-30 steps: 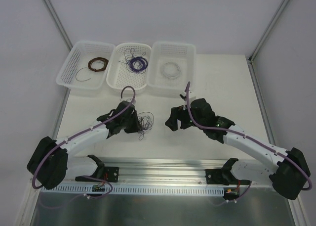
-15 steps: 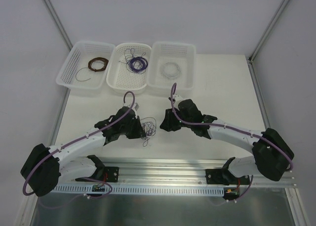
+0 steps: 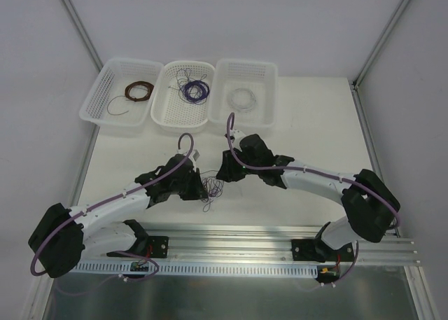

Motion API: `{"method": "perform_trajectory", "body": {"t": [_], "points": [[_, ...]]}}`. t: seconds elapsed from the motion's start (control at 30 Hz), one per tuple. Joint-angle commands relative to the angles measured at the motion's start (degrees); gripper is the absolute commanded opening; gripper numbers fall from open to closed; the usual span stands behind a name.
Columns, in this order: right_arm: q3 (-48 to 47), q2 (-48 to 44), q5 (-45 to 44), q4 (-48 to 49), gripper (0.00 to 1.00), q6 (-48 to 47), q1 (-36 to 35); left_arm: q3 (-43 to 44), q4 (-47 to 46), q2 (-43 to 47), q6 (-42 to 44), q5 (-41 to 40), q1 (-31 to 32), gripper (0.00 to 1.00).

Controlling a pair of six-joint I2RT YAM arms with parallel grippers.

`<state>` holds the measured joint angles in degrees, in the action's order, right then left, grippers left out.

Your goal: Untangle the cables

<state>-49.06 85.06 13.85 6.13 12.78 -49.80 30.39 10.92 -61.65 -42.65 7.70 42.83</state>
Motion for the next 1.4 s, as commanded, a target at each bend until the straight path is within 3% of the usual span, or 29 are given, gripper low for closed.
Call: {"method": "perform_trajectory", "body": {"t": [0.0, 0.33, 0.73, 1.1, 1.37], "points": [[-3.94, 2.65, 2.50, 0.37, 0.28, -1.61, -0.65, -0.25, -1.16, 0.83, 0.38, 1.52, 0.85, 0.00], [-8.94, 3.27, -0.58, -5.42, 0.26, -5.30, -0.47, -1.82, -1.25, 2.58, 0.73, 2.14, 1.38, 0.00], [-10.88, 9.86, 4.79, -8.15, 0.22, -4.16, -0.65, -1.39, -1.25, 2.67, 0.73, 2.05, 1.47, 0.00], [-9.04, 8.37, -6.90, -10.70, 0.26, -4.69, -0.65, -2.00, -1.16, 3.81, 0.64, 2.14, 1.47, 0.00], [-9.56, 11.18, -2.60, -7.37, 0.25, -3.99, -0.74, -1.39, -1.16, 3.64, 0.82, 2.23, 1.47, 0.00]]}}
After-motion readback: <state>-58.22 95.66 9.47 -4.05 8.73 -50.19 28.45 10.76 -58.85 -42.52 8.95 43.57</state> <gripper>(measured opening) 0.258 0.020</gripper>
